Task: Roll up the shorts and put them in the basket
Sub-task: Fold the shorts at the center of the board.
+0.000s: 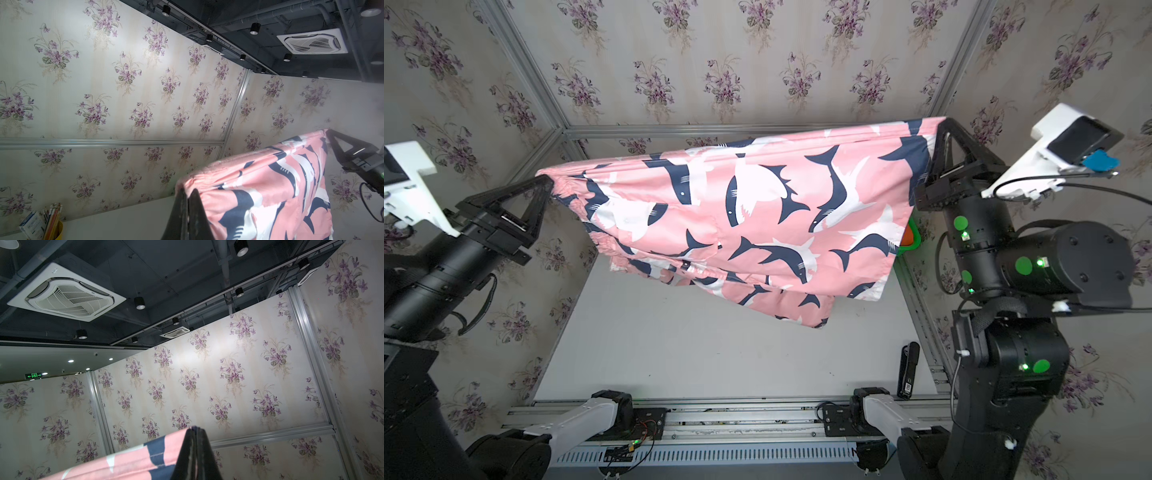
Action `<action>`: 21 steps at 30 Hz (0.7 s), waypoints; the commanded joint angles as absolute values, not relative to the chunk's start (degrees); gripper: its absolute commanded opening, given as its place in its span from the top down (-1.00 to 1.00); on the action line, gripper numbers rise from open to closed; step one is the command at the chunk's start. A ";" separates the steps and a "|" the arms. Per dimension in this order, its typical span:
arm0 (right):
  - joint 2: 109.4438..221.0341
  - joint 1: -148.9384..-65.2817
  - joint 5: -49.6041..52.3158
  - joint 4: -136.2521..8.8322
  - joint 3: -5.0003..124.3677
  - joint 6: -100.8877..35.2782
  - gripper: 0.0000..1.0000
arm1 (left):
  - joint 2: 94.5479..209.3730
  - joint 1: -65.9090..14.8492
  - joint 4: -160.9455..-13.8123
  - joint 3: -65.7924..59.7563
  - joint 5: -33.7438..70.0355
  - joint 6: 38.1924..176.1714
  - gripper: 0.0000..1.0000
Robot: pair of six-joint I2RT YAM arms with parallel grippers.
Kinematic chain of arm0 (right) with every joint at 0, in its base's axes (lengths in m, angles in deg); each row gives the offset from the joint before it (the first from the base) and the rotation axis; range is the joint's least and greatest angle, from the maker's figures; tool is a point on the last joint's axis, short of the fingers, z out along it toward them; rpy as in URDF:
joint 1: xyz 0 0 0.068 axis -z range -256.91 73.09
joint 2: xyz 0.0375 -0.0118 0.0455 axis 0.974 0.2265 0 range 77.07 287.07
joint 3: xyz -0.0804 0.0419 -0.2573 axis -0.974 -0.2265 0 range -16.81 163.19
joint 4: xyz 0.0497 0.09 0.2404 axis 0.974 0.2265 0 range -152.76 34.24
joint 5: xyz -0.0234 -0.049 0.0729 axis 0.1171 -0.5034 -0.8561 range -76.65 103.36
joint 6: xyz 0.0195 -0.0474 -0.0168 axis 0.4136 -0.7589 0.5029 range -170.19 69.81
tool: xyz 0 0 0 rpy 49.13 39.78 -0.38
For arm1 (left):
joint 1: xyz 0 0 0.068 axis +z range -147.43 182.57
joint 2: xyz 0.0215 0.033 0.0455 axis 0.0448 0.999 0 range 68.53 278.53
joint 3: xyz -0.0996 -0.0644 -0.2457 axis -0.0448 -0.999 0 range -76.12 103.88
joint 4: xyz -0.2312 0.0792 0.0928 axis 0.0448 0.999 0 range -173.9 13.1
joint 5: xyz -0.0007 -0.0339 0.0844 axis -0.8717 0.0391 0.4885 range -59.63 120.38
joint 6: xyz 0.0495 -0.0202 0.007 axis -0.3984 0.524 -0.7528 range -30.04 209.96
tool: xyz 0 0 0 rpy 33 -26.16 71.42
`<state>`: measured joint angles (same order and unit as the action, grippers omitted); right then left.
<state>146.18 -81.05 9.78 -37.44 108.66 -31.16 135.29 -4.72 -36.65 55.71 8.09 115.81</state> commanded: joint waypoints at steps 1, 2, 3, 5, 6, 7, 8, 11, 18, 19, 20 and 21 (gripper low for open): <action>152.02 -80.69 23.64 -36.61 110.31 -32.47 1.00 | 138.71 -4.29 -36.10 56.20 18.25 119.29 1.00; 154.14 -80.69 23.90 -36.89 110.22 -32.28 1.00 | 140.05 -4.29 -35.91 55.29 19.35 119.57 1.00; 156.47 -80.69 23.98 -36.95 109.88 -31.90 1.00 | 141.22 -4.29 -35.82 53.65 20.37 119.90 1.00; 160.42 -80.69 23.15 -37.83 107.78 -30.85 1.00 | 143.44 -4.29 -35.74 48.55 22.51 120.51 1.00; 162.24 -80.69 22.12 -38.96 105.32 -30.05 1.00 | 144.64 -4.29 -36.11 44.75 23.28 121.11 1.00; 163.70 -80.69 20.87 -40.07 103.14 -29.23 1.00 | 145.74 -4.21 -36.61 41.39 23.54 121.45 1.00; 165.22 -80.69 19.21 -41.93 99.98 -28.24 1.00 | 147.04 -4.12 -37.47 37.63 23.61 121.72 1.00; 169.81 -80.68 14.50 -47.82 91.77 -25.61 1.00 | 152.38 -3.01 -42.57 26.56 20.30 123.63 1.00; 180.83 -80.69 10.91 -46.71 106.29 -22.69 1.00 | 165.81 0.53 -40.24 43.00 10.66 123.32 1.00; 181.80 -80.68 10.68 -45.71 110.05 -22.57 1.00 | 166.67 0.55 -38.92 47.11 10.83 122.83 1.00; 182.70 -80.69 10.70 -44.55 114.29 -22.30 1.00 | 167.36 0.62 -37.60 51.82 10.91 122.26 1.00; 183.06 -80.69 10.72 -43.77 117.66 -22.01 1.00 | 167.82 0.68 -36.50 55.52 11.03 121.87 1.00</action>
